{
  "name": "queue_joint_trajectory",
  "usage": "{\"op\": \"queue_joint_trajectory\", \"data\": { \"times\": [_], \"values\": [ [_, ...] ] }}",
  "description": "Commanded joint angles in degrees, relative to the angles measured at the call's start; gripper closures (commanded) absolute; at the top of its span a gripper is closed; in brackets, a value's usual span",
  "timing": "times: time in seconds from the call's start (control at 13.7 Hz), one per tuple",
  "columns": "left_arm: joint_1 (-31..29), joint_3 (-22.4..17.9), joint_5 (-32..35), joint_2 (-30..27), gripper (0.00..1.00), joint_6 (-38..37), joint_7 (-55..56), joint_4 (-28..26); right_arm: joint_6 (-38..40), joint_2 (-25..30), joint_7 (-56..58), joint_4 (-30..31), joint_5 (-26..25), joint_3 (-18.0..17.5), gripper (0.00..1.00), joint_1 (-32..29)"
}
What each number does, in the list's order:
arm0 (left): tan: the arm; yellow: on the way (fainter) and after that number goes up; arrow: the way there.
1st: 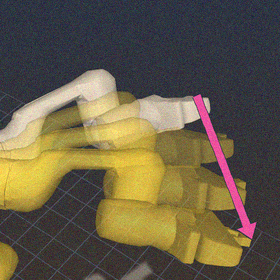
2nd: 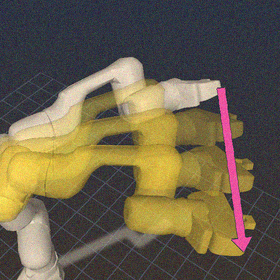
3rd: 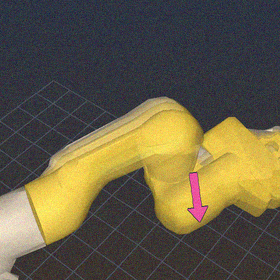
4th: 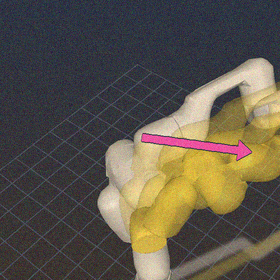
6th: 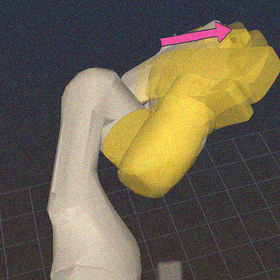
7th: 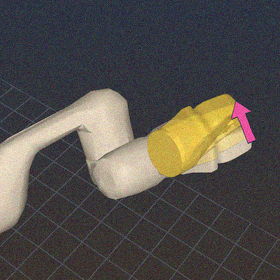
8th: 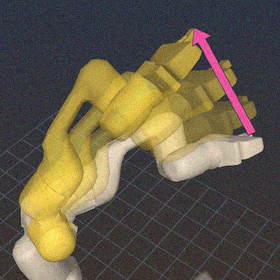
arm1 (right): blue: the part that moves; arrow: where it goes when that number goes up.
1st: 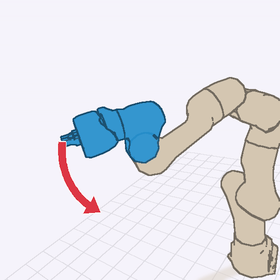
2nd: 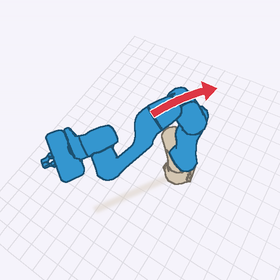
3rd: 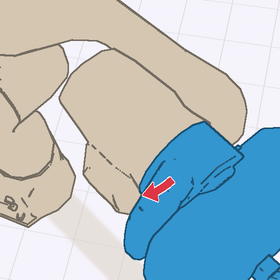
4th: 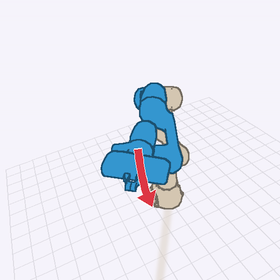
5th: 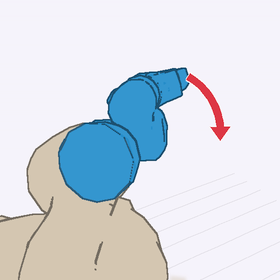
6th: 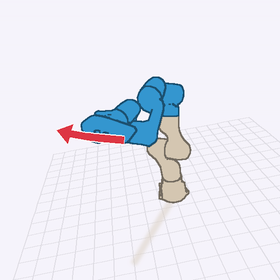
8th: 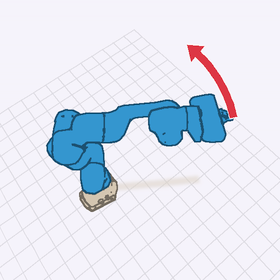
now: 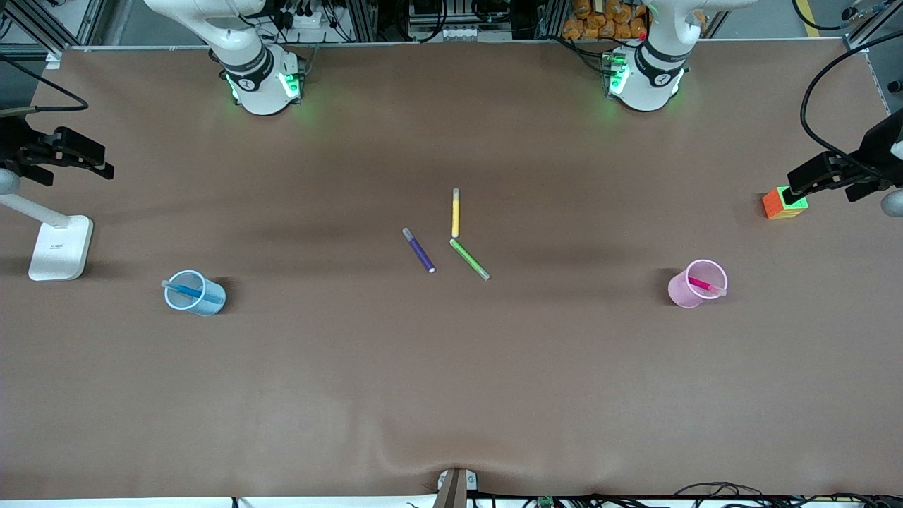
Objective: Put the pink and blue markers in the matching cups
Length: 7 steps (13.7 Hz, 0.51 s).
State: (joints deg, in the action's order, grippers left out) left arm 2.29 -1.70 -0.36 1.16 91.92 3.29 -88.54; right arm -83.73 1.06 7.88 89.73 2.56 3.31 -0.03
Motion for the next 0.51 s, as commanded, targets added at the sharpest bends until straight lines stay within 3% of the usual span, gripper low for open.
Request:
{"op": "queue_joint_trajectory", "data": {
  "times": [0.0, 0.44],
  "values": [
    [0.9, -0.8, -0.1, -0.1, 0.0, -1.0, -0.8, 0.3, 0.2, 0.3, 0.0, 0.2, -0.5, -0.1, 0.0, 0.2],
    [0.5, -0.6, -0.2, -0.3, 0.0, -1.1, -0.8, 0.3, 0.6, 0.4, 0.0, 0.2, -0.5, -0.1, 0.0, 0.2]
  ]
}}
